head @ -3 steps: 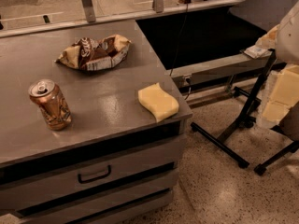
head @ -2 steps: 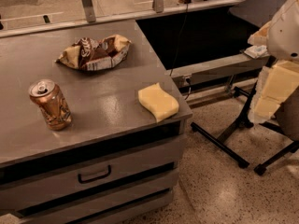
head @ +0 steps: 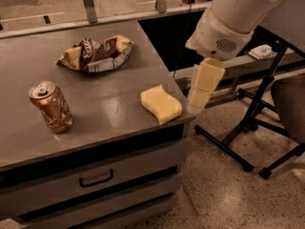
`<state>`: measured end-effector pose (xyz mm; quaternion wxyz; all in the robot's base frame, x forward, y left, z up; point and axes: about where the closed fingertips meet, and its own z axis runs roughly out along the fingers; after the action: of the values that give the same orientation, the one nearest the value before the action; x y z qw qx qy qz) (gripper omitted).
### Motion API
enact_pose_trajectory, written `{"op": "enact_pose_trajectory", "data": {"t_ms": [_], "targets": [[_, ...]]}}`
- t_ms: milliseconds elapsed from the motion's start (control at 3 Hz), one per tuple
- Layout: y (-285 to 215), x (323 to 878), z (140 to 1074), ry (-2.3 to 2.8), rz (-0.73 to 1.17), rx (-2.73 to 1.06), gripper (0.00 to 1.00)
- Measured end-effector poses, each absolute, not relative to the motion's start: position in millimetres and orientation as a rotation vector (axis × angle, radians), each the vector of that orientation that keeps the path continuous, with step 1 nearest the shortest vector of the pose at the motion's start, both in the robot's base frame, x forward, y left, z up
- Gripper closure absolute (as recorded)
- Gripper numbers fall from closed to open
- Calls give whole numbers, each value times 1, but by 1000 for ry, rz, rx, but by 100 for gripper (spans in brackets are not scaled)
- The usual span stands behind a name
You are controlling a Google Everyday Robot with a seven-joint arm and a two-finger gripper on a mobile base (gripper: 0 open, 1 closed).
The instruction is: Pick sponge
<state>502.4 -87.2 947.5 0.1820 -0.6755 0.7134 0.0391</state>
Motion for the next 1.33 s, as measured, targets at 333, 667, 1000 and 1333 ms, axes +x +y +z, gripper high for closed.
{"op": "enact_pose_trajectory", "data": {"t_ms": [333, 667, 1000, 1333], "targets": [[-48, 519, 916, 2003, 200, -1940, 0], [-26, 529, 881, 2039, 266, -1934, 0], [-21, 534, 848, 2099, 305, -1905, 0], [-19, 536, 828, 2137, 326, -1886, 0]]}}
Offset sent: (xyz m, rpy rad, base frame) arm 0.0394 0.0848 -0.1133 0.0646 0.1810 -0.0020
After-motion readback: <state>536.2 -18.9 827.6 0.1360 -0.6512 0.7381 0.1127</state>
